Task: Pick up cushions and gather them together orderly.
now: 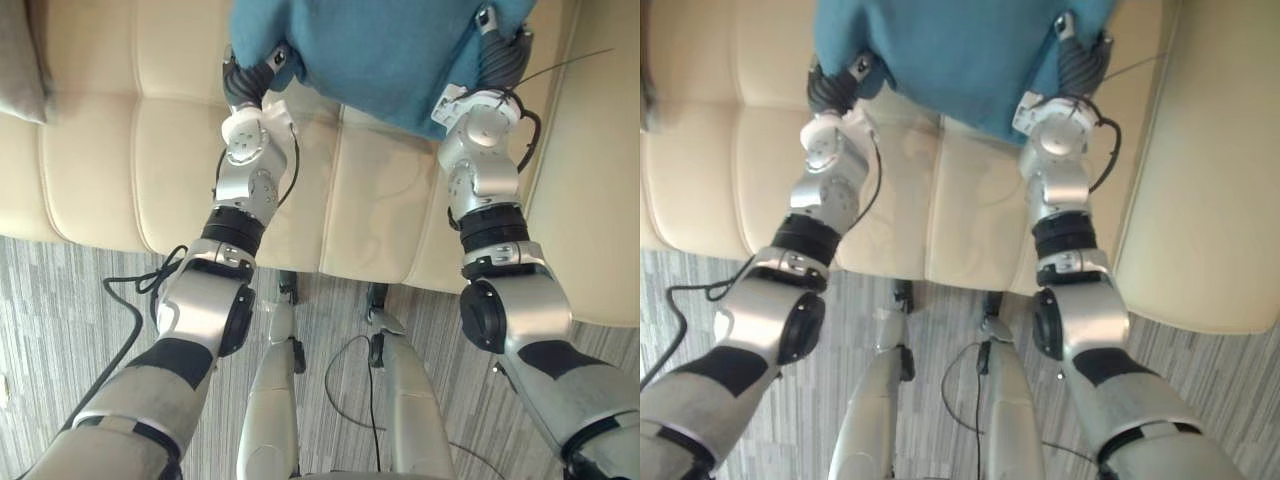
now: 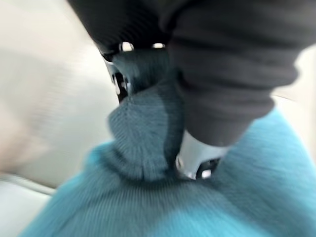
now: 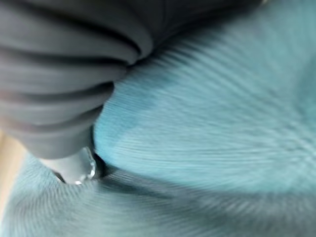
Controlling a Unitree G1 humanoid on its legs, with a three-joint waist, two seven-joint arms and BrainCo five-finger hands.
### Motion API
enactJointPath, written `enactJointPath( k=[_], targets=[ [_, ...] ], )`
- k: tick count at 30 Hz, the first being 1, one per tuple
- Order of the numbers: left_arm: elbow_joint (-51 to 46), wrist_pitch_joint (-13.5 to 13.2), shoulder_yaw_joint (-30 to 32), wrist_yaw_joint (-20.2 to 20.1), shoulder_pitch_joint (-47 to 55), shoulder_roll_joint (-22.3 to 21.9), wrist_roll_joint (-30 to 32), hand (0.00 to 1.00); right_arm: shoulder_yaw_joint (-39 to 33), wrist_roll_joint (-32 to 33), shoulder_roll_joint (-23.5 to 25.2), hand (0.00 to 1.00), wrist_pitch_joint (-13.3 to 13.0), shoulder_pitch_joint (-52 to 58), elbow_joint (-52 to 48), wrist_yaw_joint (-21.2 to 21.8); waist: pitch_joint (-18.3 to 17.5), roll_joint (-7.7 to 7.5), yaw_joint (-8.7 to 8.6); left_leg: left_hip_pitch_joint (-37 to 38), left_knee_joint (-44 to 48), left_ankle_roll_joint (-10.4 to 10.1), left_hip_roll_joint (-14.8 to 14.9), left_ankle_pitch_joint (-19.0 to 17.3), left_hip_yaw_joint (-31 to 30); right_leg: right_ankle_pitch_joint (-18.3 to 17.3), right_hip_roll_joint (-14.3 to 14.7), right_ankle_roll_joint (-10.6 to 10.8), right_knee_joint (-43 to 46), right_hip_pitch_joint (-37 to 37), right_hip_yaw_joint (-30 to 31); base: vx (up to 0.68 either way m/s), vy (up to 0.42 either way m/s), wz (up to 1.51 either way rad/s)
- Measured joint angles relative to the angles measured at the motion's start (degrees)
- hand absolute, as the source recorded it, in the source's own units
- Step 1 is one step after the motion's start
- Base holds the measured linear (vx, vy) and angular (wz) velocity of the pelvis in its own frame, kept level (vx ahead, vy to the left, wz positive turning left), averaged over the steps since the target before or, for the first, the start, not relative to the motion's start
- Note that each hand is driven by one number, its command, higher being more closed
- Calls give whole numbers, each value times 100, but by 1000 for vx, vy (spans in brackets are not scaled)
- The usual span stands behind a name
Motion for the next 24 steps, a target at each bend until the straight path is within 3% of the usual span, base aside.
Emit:
enactJointPath(
  k=[9, 13, 17, 22, 24],
  targets=[
    [-398, -86, 134, -238, 765, -633, -443, 0, -110, 626, -36, 0, -5, -80, 64, 199, 101, 3, -80, 85, 4, 0, 43, 0, -169, -121, 3, -74, 306, 31, -123, 37, -42, 8],
    [-654, -140, 143, -265, 1042, -584, -482, 0, -184, 909, -42, 0, -103, 243, -213, 292, 99, -1, -62, 166, 17, -1, 15, -2, -221, -266, -26, -105, 512, 40, -125, -16, -51, 9],
    [-725, -143, 284, -400, 1243, 95, -669, 0, -329, 1338, -105, 0, -315, 783, -693, 544, 99, -3, -67, 307, 49, 11, 25, 6, -205, -280, -28, -105, 625, 132, -121, -15, -55, -1],
    [-838, -169, 735, -679, 1816, 862, -665, 0, -466, 1554, -669, 0, -531, 1534, -1234, 913, 91, -17, -39, 796, 5, 30, 17, -8, -169, -297, -29, -85, 594, 600, -97, 20, -60, -1],
    [-948, -171, 890, -784, 2205, 916, -659, 0, -551, 1517, -798, 0, -577, 1977, -1475, 1043, 88, -21, -26, 998, 5, 81, -8, -48, -140, -330, -45, -71, 590, 794, -75, 18, -43, -1]
  ],
)
